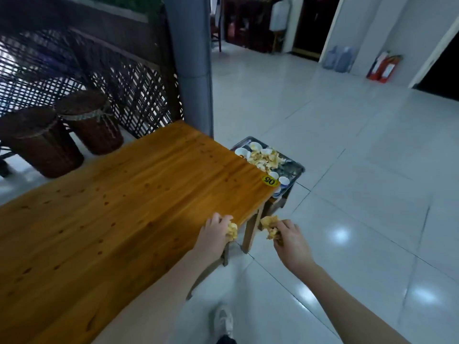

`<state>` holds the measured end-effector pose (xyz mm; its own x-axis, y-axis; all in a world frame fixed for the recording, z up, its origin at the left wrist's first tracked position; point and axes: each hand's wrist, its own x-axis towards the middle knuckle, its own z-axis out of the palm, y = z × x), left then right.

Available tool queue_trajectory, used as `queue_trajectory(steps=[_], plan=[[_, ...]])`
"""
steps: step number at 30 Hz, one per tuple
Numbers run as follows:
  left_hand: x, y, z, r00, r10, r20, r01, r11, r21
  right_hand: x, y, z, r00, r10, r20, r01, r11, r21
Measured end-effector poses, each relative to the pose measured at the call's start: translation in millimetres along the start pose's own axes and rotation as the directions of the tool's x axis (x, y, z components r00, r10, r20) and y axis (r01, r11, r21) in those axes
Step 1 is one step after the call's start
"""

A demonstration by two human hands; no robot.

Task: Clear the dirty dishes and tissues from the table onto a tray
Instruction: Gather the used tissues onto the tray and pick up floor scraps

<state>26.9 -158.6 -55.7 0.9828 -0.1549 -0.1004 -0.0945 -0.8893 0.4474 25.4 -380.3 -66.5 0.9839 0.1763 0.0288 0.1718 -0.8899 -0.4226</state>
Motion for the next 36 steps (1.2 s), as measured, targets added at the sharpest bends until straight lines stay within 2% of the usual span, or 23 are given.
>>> queue_trajectory(steps=[5, 12, 20, 28, 36], plan=[[62.8, 12.7, 16.7, 0.999, 0.026, 0.043, -0.026, 1.000, 0.007, 38.5, 39.6, -5.8, 0.998, 0.069, -0.004, -0.068, 0.998, 0.015], [180.4, 13.7, 26.3, 1.000, 0.000, 0.031, 0.000, 1.000, -0.012, 146.3, 86.7, -15.3, 0.994, 0.106, 0.029, -0.107, 0.994, 0.030], [320.7, 20.0, 15.7, 0.999, 0.013, 0.037, -0.014, 1.000, 0.026, 270.9, 131.0, -35.7, 0.989, 0.146, -0.038, -0.143, 0.987, 0.073], [407.6, 29.8, 26.8, 0.993, 0.049, 0.107, -0.053, 0.998, 0.031, 342.1, 169.9, -29.9, 0.981, 0.191, 0.003, -0.191, 0.977, 0.098], [482.1, 26.5, 37.3, 0.995, -0.036, 0.095, 0.036, 0.999, -0.001, 433.1, 207.8, -21.5, 0.982, 0.150, 0.113, -0.160, 0.983, 0.086]])
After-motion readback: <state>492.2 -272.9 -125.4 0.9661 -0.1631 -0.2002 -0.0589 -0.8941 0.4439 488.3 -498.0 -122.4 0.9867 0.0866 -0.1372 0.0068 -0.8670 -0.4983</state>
